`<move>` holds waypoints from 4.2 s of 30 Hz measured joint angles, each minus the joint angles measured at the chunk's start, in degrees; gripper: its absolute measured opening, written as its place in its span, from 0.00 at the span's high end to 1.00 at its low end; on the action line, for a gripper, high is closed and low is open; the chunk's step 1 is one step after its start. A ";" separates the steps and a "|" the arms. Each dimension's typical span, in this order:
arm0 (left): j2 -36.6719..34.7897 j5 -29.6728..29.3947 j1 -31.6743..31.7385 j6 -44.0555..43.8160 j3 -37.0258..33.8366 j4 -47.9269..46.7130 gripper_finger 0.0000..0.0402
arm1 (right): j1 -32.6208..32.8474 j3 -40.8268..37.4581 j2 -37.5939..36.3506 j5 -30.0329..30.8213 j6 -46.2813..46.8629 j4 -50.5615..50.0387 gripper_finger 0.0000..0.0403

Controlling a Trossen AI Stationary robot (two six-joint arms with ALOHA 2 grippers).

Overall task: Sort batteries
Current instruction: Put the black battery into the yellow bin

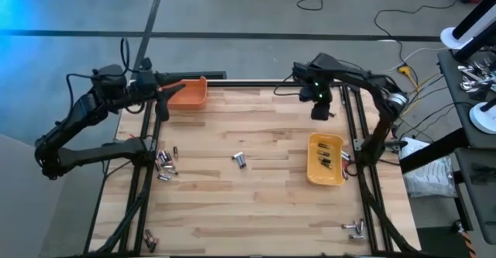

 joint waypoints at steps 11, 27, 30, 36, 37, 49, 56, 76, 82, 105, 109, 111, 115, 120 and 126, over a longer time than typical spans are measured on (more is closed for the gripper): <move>1.06 0.68 -0.11 1.87 -0.64 0.15 0.80 | 25.24 -4.23 -9.15 -7.09 20.58 4.23 0.89; -0.89 0.68 -0.13 3.09 -0.67 -2.05 0.80 | 37.68 -32.11 -10.24 -7.50 29.33 24.49 0.88; -1.03 0.68 -0.13 2.85 -0.67 -2.05 0.80 | 37.68 -34.63 -10.24 -6.64 27.69 26.70 0.86; -1.02 0.69 -0.13 0.31 -0.67 -2.05 0.80 | 37.66 -36.46 -10.25 -6.58 27.71 27.97 0.81; -1.01 0.70 -0.13 0.23 -0.67 -2.05 0.80 | 37.66 -36.38 -10.33 -6.43 28.09 27.97 0.79; 0.45 0.68 -0.13 -0.02 -0.67 1.64 0.80 | 35.17 -15.57 -12.94 -3.50 28.58 15.68 0.64; 2.17 0.70 -0.13 -0.03 -0.67 2.91 0.80 | 22.72 -7.31 -13.24 5.67 35.57 15.15 0.57; 1.84 0.64 -0.13 -4.79 -0.67 0.35 0.80 | -15.42 -0.36 11.17 19.64 16.86 10.18 0.49; 1.95 0.39 -0.13 -6.35 -0.67 0.35 0.80 | -15.41 0.29 18.17 31.26 -2.15 6.23 0.41; 2.02 0.22 -0.13 -6.29 -0.67 0.37 0.80 | -17.74 -0.97 29.10 36.09 -11.12 6.09 0.28; 2.06 0.19 -0.13 -6.29 -0.67 0.39 0.80 | -18.05 -1.01 29.17 37.66 -10.74 6.02 0.29; 2.26 0.21 -0.13 -6.29 -0.67 0.47 0.80 | -18.59 -1.30 29.36 37.66 -10.74 6.06 0.29; 2.83 0.21 -0.13 -6.54 -0.67 0.52 0.80 | -19.50 -2.66 29.95 38.14 -10.99 6.30 0.29; 3.76 0.21 -0.13 -7.58 -0.67 0.50 0.80 | -19.48 -4.33 29.87 38.74 -11.26 7.83 0.29; 4.94 0.19 -0.13 -7.58 -0.67 0.52 0.80 | -19.02 -4.48 29.01 36.36 -11.84 8.40 0.29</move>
